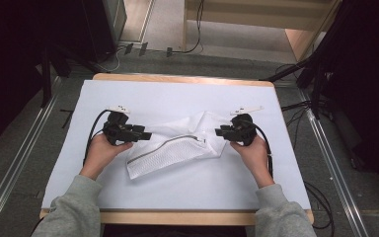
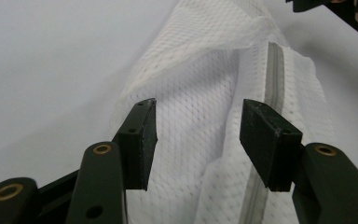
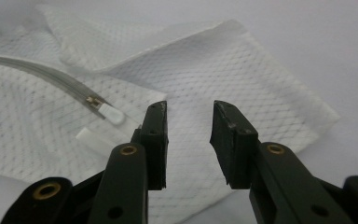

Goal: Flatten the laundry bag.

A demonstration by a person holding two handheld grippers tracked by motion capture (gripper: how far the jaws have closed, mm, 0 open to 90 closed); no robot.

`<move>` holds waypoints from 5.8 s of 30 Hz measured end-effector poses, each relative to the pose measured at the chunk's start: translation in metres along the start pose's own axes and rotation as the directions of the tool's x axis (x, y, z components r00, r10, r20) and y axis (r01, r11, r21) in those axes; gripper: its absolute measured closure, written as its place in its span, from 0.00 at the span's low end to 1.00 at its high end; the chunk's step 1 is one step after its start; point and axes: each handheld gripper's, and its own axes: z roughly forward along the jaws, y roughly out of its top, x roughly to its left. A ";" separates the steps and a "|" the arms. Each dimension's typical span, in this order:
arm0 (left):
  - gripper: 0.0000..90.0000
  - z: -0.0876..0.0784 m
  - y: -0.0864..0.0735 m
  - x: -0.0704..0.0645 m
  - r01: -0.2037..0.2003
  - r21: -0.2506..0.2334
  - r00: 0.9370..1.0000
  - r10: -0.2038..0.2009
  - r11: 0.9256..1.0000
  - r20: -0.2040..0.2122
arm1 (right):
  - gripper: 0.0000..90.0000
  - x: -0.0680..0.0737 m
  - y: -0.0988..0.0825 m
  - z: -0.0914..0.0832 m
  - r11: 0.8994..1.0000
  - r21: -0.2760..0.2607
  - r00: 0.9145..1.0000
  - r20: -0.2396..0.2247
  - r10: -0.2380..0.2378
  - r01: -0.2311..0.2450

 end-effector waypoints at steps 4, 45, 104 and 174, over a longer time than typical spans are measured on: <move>0.50 0.009 0.009 0.004 -0.023 0.014 1.000 0.023 1.000 -0.007 | 0.75 0.010 -0.003 0.001 1.000 0.007 1.000 -0.020 -0.013 0.013; 1.00 0.057 0.026 0.023 0.027 0.086 1.000 -0.026 0.996 -0.013 | 0.99 0.052 -0.011 0.029 0.996 0.072 0.997 -0.057 -0.045 0.049; 0.59 -0.008 -0.007 0.051 0.194 -0.023 0.974 -0.196 0.981 -0.117 | 0.76 0.064 -0.050 -0.027 0.997 -0.026 0.996 -0.062 -0.070 0.069; 0.40 -0.026 -0.047 0.006 0.143 -0.005 0.984 -0.142 0.990 -0.111 | 1.00 -0.019 0.027 0.056 0.998 0.033 0.996 0.079 0.052 -0.054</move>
